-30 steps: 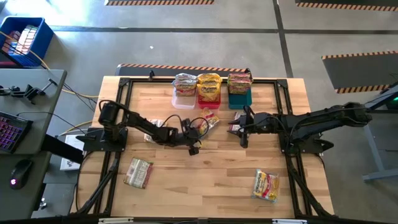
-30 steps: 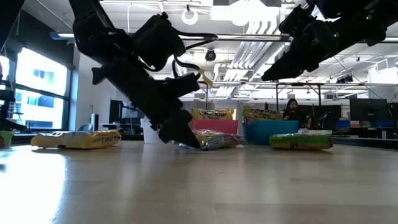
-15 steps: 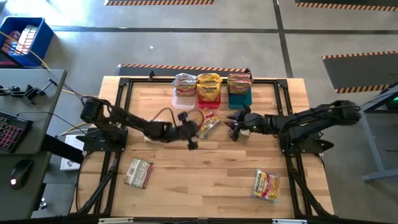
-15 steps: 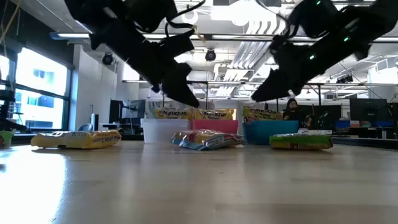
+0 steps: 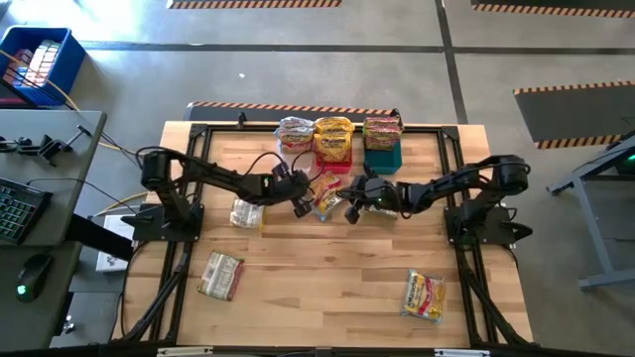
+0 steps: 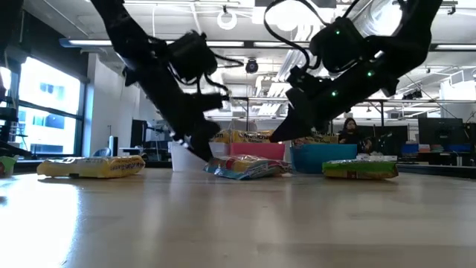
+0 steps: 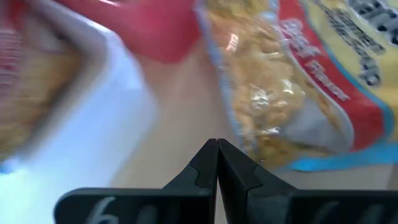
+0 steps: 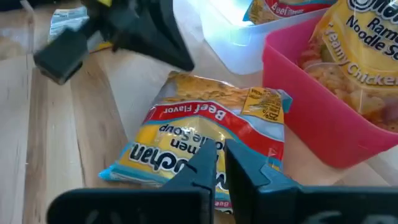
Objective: Sort Maruchan noodles
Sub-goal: Put the blue noodle pack into the transparent bin
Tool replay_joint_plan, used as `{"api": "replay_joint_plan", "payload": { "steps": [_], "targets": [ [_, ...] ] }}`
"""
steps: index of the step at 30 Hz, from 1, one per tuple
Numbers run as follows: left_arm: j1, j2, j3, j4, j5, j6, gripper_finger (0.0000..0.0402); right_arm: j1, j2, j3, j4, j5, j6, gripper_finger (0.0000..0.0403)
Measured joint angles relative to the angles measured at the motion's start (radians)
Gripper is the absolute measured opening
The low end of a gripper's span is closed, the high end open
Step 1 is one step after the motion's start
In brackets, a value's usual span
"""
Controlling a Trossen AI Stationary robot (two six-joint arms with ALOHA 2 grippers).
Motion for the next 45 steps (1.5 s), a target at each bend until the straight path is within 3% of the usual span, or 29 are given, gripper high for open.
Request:
{"api": "replay_joint_plan", "payload": {
  "steps": [6,13,22,30,37,45],
  "targets": [
    [-0.06,0.028,0.0,0.036,0.17,0.004,0.0,-0.007,0.001,0.003,-0.003,0.023,0.048,0.0001],
    [-0.173,0.028,0.0,0.206,0.319,0.004,0.0,-0.049,0.001,0.003,-0.033,0.027,0.106,0.0002],
    [-0.244,-0.076,0.0,0.22,0.274,0.03,0.0,-0.066,0.027,0.003,-0.011,0.018,0.098,0.0002],
    [-0.121,-0.201,0.002,0.158,0.294,-0.017,0.0,-0.053,0.192,0.066,0.046,-0.022,0.098,0.0002],
    [-0.04,-0.214,0.0,0.043,0.326,-0.025,0.0,-0.022,0.241,0.147,0.028,-0.248,-0.06,0.0002],
    [-0.035,-0.214,0.0,-0.09,0.327,-0.033,0.0011,0.028,0.242,0.171,-0.004,-0.438,-0.264,0.0002]
  ]
}}
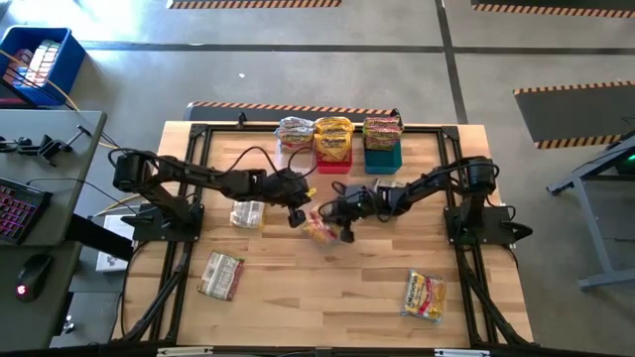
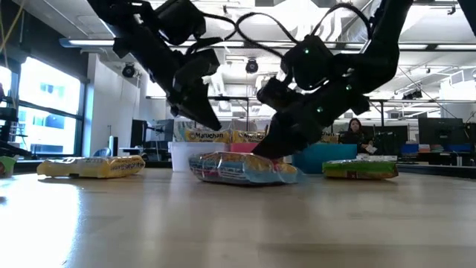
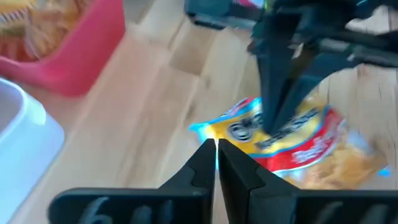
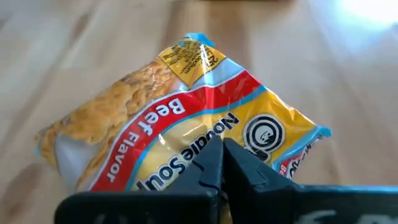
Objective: Sort Maruchan noodles
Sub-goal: Put the blue noodle pack into the transparent bin
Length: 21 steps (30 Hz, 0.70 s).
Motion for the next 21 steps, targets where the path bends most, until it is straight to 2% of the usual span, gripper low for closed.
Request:
{"api": "replay_joint_plan", "payload": {
  "steps": [4,9,14,21],
  "targets": [
    [0.008,0.026,0.001,-0.004,0.019,-0.022,0.0039,0.023,0.0,0.001,0.027,-0.004,-0.054,0.0002],
    [0.043,0.126,0.001,0.034,0.187,-0.092,0.0092,0.026,0.0,0.001,0.045,-0.001,-0.057,0.0002],
    [0.074,0.23,0.0,0.13,0.293,-0.146,0.0141,0.026,0.0,0.001,0.043,-0.001,-0.057,0.0002],
    [0.101,0.306,0.0,0.308,0.489,-0.191,0.0169,0.026,0.0,0.001,0.042,-0.001,-0.079,0.0002]
  ]
}}
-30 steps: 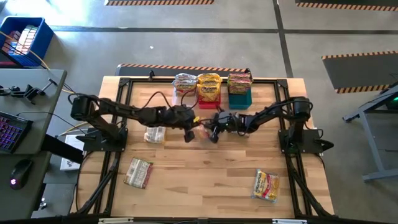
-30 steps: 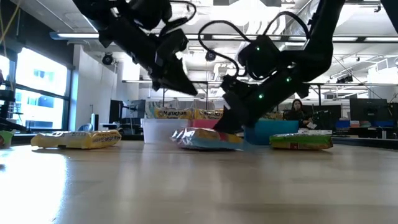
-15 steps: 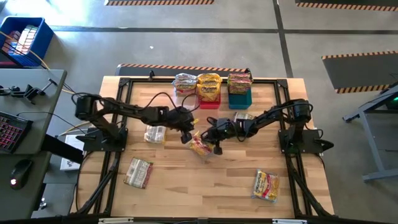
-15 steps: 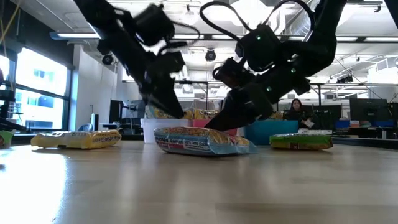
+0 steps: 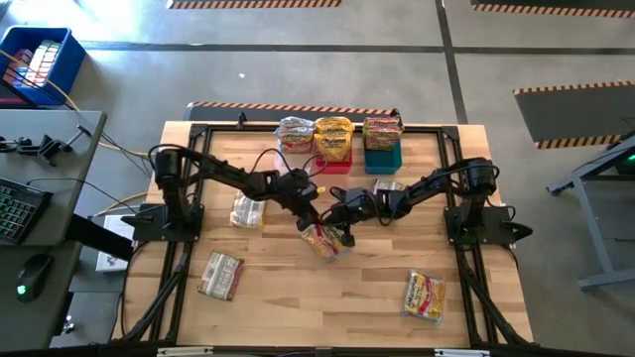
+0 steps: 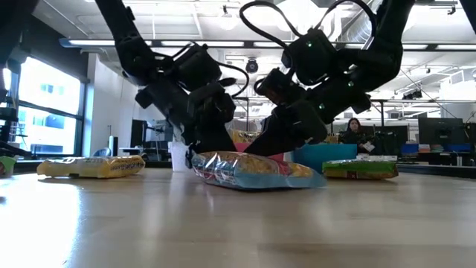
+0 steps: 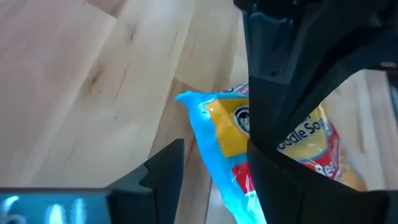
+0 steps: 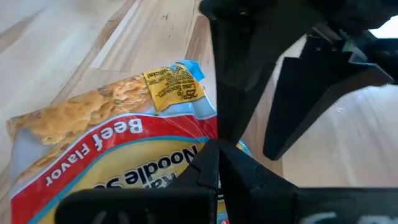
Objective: Sort Maruchan noodles
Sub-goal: Put the blue noodle pack into the transparent bin
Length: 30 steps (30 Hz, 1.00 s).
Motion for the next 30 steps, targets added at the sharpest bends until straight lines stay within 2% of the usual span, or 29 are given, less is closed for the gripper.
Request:
{"api": "replay_joint_plan", "payload": {
  "steps": [3,11,13,18,20,25,30],
  "targets": [
    [0.011,0.003,0.0,0.01,0.034,0.006,0.017,0.0,0.0,0.0,0.0,0.002,-0.003,0.0002],
    [-0.002,0.003,0.0,0.012,0.035,0.032,0.0169,0.01,-0.042,0.0,-0.018,0.013,-0.023,0.0002],
    [-0.01,0.003,0.0,0.011,0.036,0.048,0.0165,0.024,-0.105,0.0,-0.089,0.042,-0.02,0.0002],
    [-0.032,0.003,0.0,0.028,0.035,0.08,0.016,0.089,-0.31,0.0,-0.439,0.223,0.078,0.0002],
    [-0.038,0.003,0.0,0.049,0.033,0.087,0.0161,0.122,-0.38,-0.016,-0.513,0.289,0.129,0.0002],
    [-0.041,0.003,0.0,0.094,-0.026,0.087,0.0163,0.174,-0.456,-0.091,-0.441,0.317,0.249,0.0002],
    [-0.04,0.038,0.016,0.094,-0.043,0.078,0.0163,0.19,-0.406,-0.159,-0.294,0.308,0.368,0.0002]
  ]
}}
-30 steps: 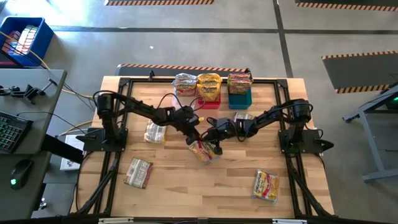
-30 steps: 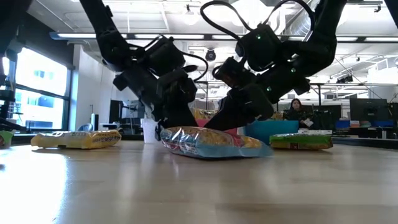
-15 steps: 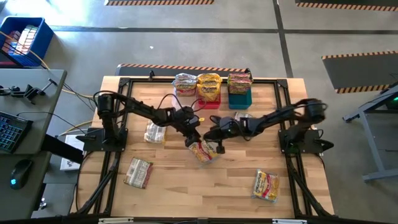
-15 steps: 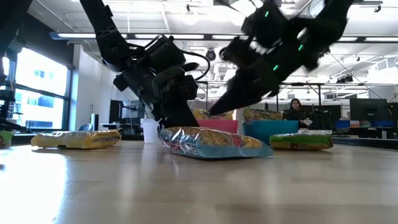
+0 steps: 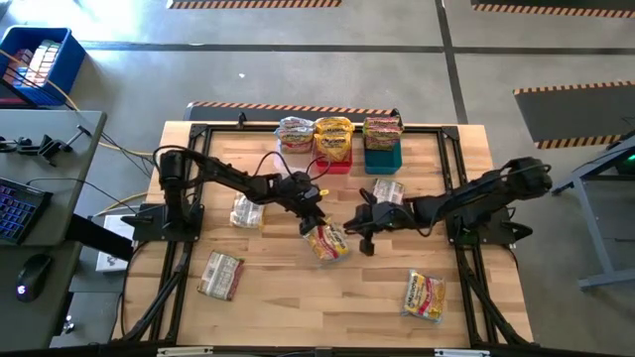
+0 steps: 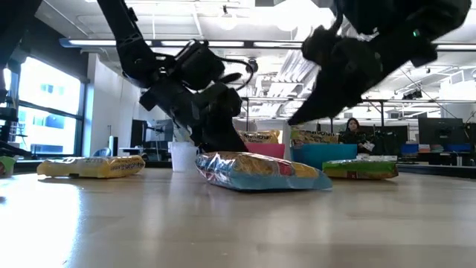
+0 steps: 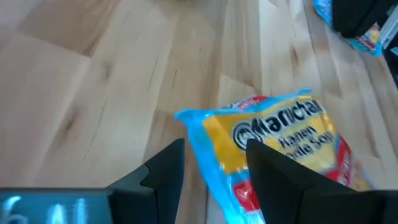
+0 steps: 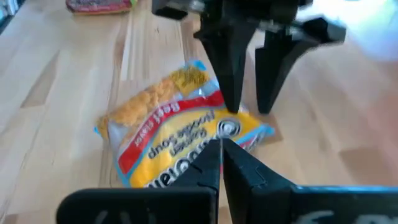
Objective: Sort Maruchan noodles
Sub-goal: Put the blue noodle pack into the transparent bin
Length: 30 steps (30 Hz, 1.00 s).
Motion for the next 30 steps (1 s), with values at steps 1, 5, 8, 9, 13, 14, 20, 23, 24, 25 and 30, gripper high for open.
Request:
{"api": "replay_joint_plan", "payload": {
  "steps": [1,5,8,9,13,14,20,23,24,25,30],
  "targets": [
    [-0.002,0.018,0.014,0.003,0.002,0.0,0.0163,0.0,0.019,-0.003,0.008,-0.004,0.02,0.0002],
    [-0.003,0.077,0.067,0.01,0.026,0.001,0.0164,0.015,0.097,-0.001,0.023,-0.037,0.048,0.0002],
    [-0.002,0.099,0.094,0.0,0.068,0.024,0.0162,0.036,0.136,-0.001,0.049,-0.105,0.048,0.0002],
    [-0.002,0.102,0.1,-0.01,0.083,0.03,0.016,0.046,0.144,-0.001,0.057,-0.117,0.049,0.0002],
    [-0.003,0.103,0.105,-0.025,0.091,0.052,0.0145,0.092,0.149,-0.001,0.081,-0.145,0.065,0.0002],
    [-0.003,0.103,0.105,-0.028,0.092,0.053,0.0138,0.107,0.149,-0.001,0.093,-0.146,0.066,0.0002],
    [-0.01,0.102,0.105,-0.035,0.092,0.098,0.007,0.185,0.156,0.0,0.14,-0.126,0.058,0.0002],
    [-0.011,0.092,0.105,-0.033,0.09,0.113,0.0026,0.202,0.182,0.0,0.137,-0.075,0.056,0.0002],
    [-0.011,0.084,0.104,-0.037,0.087,0.114,0.0014,0.203,0.194,0.0,0.139,-0.062,0.056,0.0002],
    [-0.011,0.075,0.104,-0.034,0.086,0.114,0.0007,0.201,0.208,0.0,0.145,-0.052,0.056,0.0002],
    [-0.009,0.015,0.104,-0.038,0.077,0.125,0.0005,0.181,0.275,0.0,0.192,-0.047,0.063,0.0002]
  ]
}}
